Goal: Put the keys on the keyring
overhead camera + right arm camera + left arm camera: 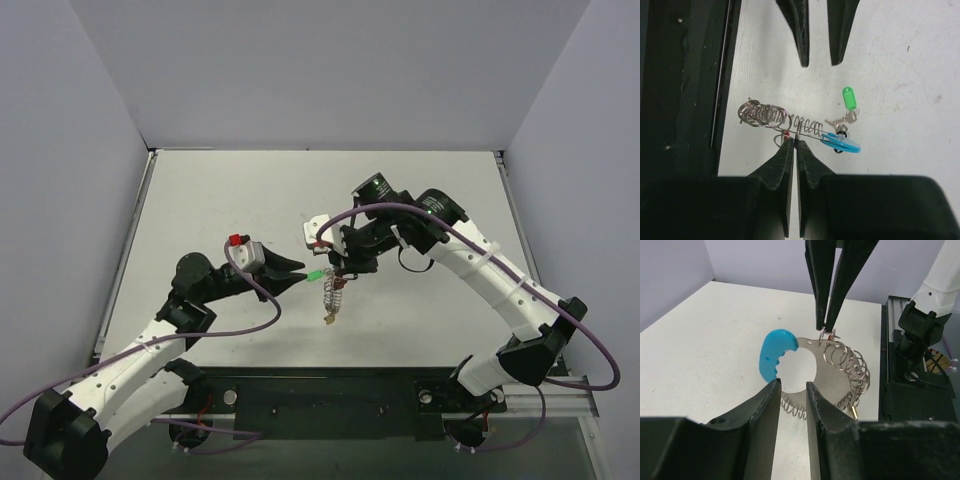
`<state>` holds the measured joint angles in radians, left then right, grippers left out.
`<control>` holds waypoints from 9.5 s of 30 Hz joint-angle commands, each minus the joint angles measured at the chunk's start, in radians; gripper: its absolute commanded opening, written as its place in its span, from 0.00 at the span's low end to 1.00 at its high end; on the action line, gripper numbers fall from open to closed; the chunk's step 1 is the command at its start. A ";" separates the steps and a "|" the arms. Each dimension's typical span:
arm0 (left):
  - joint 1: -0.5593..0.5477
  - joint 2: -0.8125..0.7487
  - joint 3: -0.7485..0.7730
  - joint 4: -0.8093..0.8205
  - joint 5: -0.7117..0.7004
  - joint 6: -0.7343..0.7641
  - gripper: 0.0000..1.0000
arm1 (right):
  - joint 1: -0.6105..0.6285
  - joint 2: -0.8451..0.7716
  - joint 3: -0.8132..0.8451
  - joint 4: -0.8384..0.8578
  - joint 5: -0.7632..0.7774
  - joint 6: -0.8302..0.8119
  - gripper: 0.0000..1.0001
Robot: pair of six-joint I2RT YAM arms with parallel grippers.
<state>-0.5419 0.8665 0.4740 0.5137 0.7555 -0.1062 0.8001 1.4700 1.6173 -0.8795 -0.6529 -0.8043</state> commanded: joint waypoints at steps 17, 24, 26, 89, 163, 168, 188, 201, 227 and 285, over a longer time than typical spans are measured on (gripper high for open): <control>-0.006 -0.147 -0.049 0.003 -0.202 -0.254 0.72 | -0.016 0.121 0.251 -0.595 0.171 -0.248 0.00; -0.114 -0.064 -0.060 0.117 -0.172 -0.193 0.64 | -0.012 0.173 0.331 -0.644 0.159 -0.223 0.00; -0.162 -0.047 -0.049 0.106 -0.208 -0.147 0.64 | -0.012 0.179 0.326 -0.651 0.144 -0.219 0.00; -0.326 0.287 -0.044 0.516 -0.237 -0.061 0.41 | -0.004 0.093 0.122 -0.414 0.027 0.037 0.00; -0.322 0.325 -0.129 0.888 -0.352 -0.351 0.00 | -0.217 0.036 0.079 -0.355 -0.335 0.120 0.37; -0.322 0.335 -0.146 0.994 -0.416 -0.385 0.00 | -0.236 0.035 -0.007 -0.237 -0.451 0.241 0.37; -0.322 0.269 -0.159 0.927 -0.550 -0.355 0.00 | -0.226 0.015 -0.080 0.017 -0.263 0.441 0.50; -0.320 0.272 -0.179 0.988 -0.565 -0.401 0.00 | -0.168 0.023 -0.074 0.004 -0.277 0.344 0.34; -0.314 0.267 -0.190 1.034 -0.568 -0.457 0.00 | -0.160 0.027 -0.085 0.014 -0.243 0.315 0.00; -0.228 0.296 -0.150 1.082 -0.354 -0.563 0.00 | -0.210 0.076 -0.057 -0.102 -0.459 0.004 0.40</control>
<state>-0.7769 1.1786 0.2771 1.2541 0.3759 -0.6521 0.5827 1.5341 1.5223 -0.9463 -1.0428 -0.7475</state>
